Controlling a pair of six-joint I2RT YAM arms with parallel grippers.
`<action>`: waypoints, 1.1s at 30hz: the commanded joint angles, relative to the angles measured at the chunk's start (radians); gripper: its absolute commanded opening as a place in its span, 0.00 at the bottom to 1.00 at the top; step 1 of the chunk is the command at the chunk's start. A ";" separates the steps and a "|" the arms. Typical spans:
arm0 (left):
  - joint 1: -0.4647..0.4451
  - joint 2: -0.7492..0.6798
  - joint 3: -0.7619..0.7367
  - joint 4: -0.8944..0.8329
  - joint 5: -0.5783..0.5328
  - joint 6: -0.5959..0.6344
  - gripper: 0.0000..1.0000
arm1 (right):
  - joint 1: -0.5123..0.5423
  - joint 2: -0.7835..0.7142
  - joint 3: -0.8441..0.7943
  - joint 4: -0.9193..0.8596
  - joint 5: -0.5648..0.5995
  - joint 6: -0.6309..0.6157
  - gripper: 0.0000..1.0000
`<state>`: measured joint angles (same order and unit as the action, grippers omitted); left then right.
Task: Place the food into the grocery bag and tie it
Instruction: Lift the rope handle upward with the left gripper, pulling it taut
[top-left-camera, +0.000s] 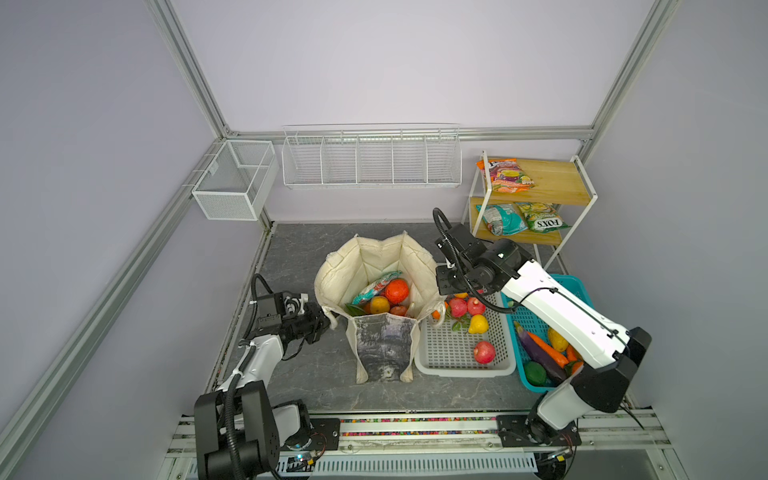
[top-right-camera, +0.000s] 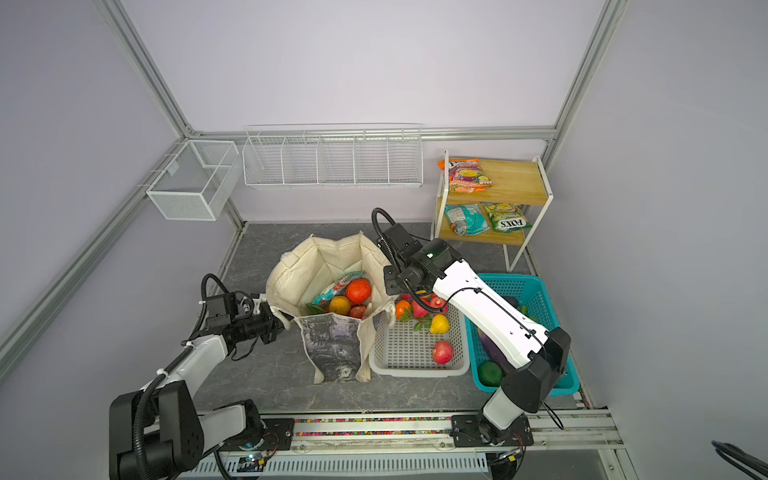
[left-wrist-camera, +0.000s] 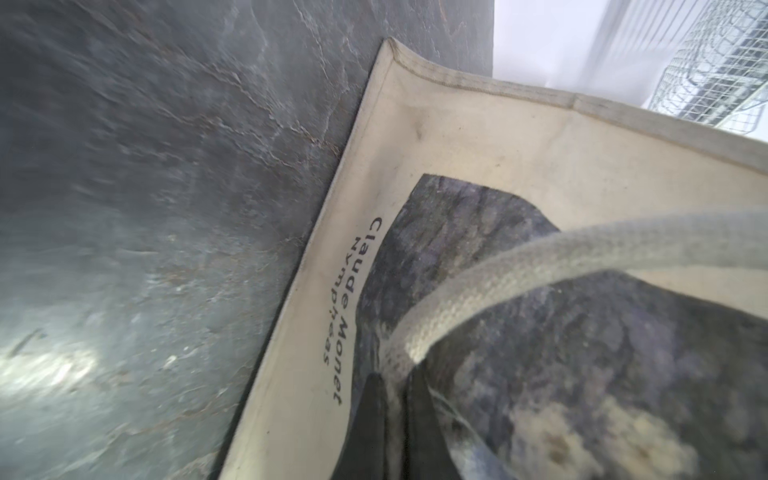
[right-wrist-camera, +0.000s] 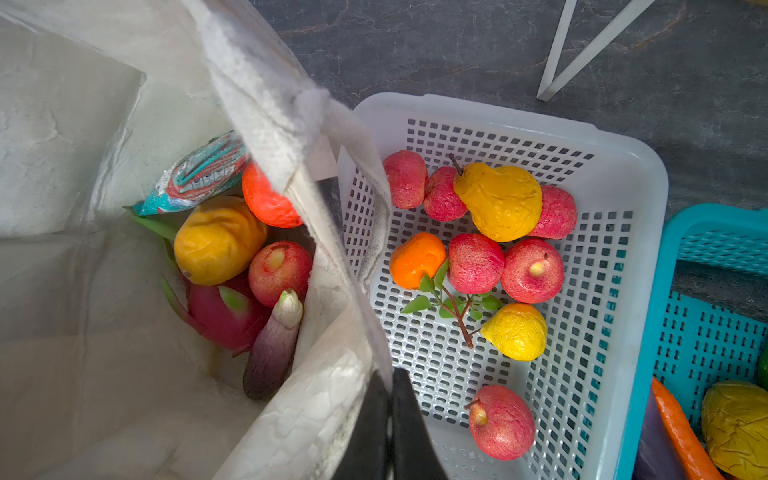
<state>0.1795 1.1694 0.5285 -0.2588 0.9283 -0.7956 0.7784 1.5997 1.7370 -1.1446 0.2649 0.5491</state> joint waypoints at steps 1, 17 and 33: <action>0.033 -0.065 0.069 -0.164 -0.100 0.067 0.00 | -0.011 0.003 0.024 -0.022 0.010 0.009 0.07; 0.152 -0.302 0.369 -0.527 -0.454 0.082 0.00 | -0.003 0.006 0.040 -0.012 -0.023 0.006 0.25; 0.166 -0.252 0.439 -0.491 -0.518 0.071 0.00 | 0.002 -0.078 0.077 0.014 -0.015 0.008 0.74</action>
<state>0.3386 0.9104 0.9260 -0.7570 0.4221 -0.7216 0.7822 1.5867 1.7889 -1.1423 0.2367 0.5510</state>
